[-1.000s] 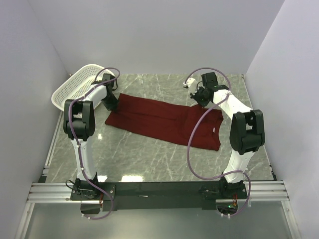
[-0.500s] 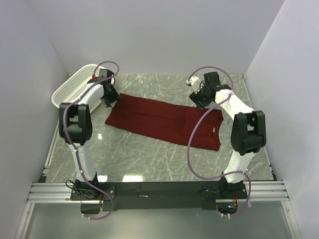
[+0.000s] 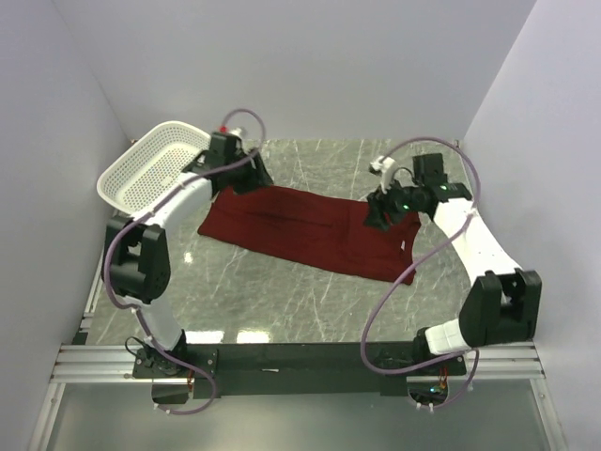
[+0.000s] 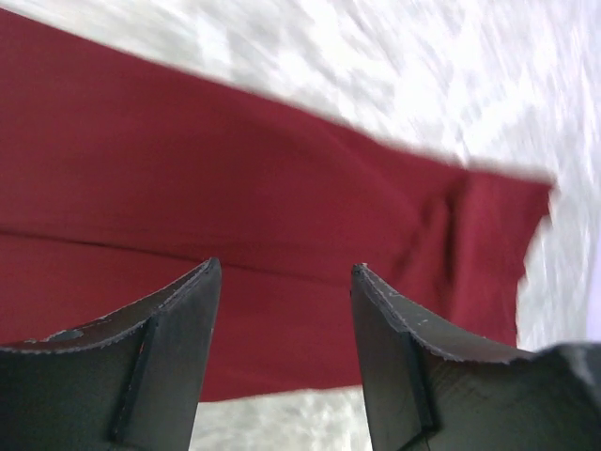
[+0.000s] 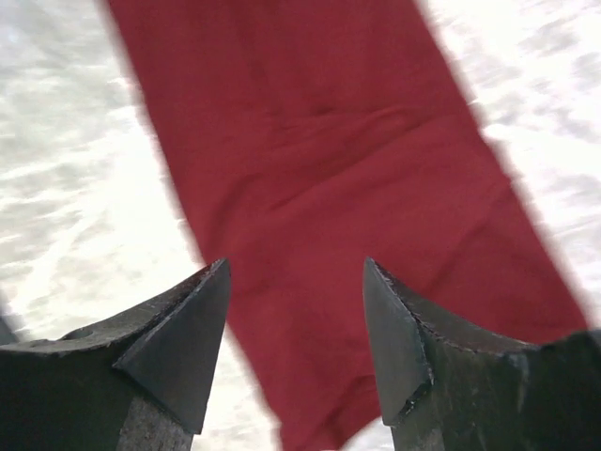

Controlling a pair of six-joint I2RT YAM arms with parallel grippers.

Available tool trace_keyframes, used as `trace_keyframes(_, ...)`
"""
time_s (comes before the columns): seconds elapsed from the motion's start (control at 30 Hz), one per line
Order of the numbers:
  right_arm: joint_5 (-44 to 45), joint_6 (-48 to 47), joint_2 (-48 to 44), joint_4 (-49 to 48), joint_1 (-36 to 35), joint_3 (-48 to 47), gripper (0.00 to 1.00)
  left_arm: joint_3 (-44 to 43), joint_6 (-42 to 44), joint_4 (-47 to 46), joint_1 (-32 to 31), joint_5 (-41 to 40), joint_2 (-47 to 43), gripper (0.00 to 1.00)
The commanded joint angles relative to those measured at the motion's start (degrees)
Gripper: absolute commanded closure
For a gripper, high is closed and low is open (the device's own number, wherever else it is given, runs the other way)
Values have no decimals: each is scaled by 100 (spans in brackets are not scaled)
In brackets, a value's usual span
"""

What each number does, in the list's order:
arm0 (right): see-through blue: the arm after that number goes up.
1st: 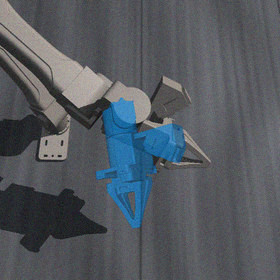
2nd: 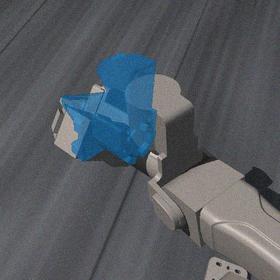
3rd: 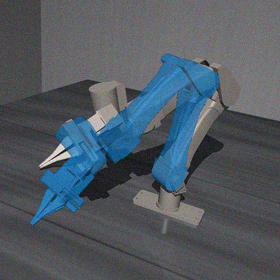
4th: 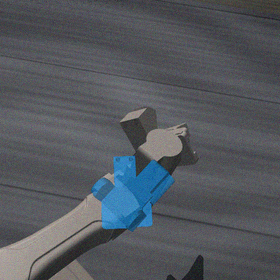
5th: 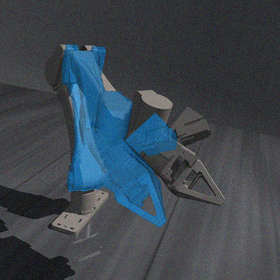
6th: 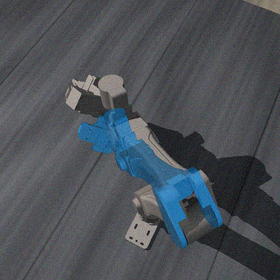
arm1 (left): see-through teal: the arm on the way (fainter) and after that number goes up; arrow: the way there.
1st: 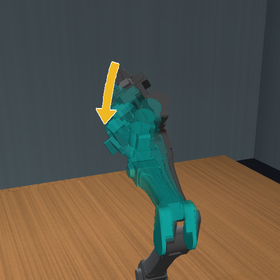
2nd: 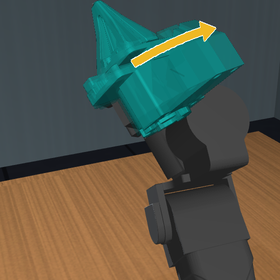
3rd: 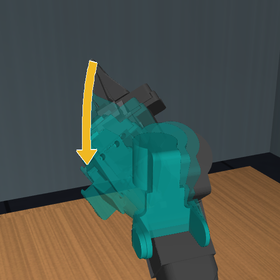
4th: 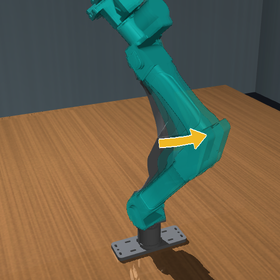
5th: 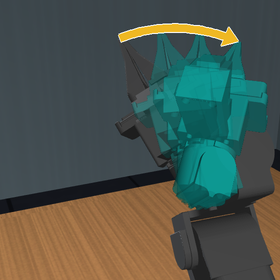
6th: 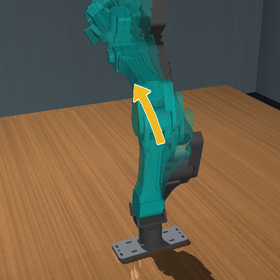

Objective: Fold and stack the t-shirts
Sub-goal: Fold the tshirt

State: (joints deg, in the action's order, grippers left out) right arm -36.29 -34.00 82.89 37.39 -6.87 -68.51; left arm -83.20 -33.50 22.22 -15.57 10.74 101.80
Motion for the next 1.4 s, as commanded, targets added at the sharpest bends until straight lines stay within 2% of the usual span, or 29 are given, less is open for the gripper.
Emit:
trace_keyframes(0.0,-1332,236,-544,356,484,276,35,391,212,-744,-393,701,-265,36)
trace_keyframes(0.07,-1643,157,-721,541,888,364,36,732,177,-841,-464,465,-485,36)
trace_keyframes(0.2,-1618,191,-1178,587,1039,723,36,1787,-253,-1157,-482,-361,-1327,35)
trace_keyframes(0.23,-1626,253,-1248,507,1056,812,36,2277,-367,-1350,-473,-641,-1756,33)
trace_keyframes(0.33,-1661,411,-1390,331,1065,1094,36,2851,-509,-1449,-429,-950,-2348,27)
trace_keyframes(0.43,-1479,437,-1425,313,1056,1191,36,2985,-369,-1343,-8,-759,-2393,25)
trace_keyframes(0.47,-1347,725,-1451,217,1109,1208,36,2994,-299,-1265,236,-680,-2358,26)
trace_keyframes(0.6,-758,1509,-1373,-416,1494,1165,36,2959,1,-1089,423,-1003,-2209,26)
trace_keyframes(0.7,-764,1660,-917,-382,1846,876,37,3081,-157,-1000,572,-1057,-2242,25)
trace_keyframes(0.73,-861,1616,-663,-294,1917,788,40,3325,-349,-1017,616,-1057,-2322,25)
trace_keyframes(0.9,-1257,1396,-370,-82,2023,715,44,4328,-1132,-1517,1117,-1039,-2893,30)
trace_keyframes(1.03,-1363,1396,-484,-179,2032,953,44,4760,-1685,-1773,1258,-881,-2789,36)
trace_keyframes(1.23,-1442,1264,-476,-65,2032,1006,44,4401,-1792,-1791,1294,-916,-2068,48)
trace_keyframes(1.37,-1451,1238,-572,-74,2032,1085,44,4242,-1678,-1756,1267,-837,-2067,51)
